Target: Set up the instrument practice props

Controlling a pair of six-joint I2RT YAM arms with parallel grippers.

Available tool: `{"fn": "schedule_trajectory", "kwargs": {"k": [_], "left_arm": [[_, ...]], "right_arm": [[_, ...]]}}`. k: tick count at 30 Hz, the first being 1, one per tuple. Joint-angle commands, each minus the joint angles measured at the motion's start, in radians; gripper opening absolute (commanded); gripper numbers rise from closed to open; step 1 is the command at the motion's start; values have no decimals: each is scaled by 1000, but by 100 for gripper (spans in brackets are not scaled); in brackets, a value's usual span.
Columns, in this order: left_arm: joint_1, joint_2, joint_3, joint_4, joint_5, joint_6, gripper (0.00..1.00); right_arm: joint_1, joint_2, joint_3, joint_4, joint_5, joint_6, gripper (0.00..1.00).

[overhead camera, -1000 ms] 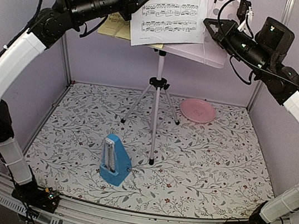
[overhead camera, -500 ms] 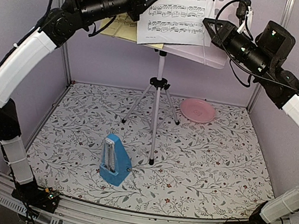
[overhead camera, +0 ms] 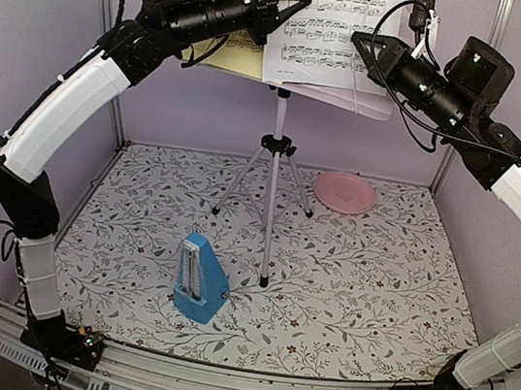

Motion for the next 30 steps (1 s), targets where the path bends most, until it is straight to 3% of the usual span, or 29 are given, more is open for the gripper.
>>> {"fn": "schedule_trajectory", "kwargs": {"k": [1, 14, 20, 30], "left_arm": [[13, 40, 44, 59, 49, -34, 0], [11, 120, 83, 114, 90, -84, 0], [9, 119, 87, 98, 79, -81, 0], [6, 23, 19, 104, 23, -74, 23]], "right_arm": [[-2, -7, -1, -30, -25, -40, 0], [-2, -3, 1, -43, -37, -49, 0], [-2, -5, 1, -43, -30, -42, 14], [-2, -42, -9, -25, -7, -34, 34]]}}
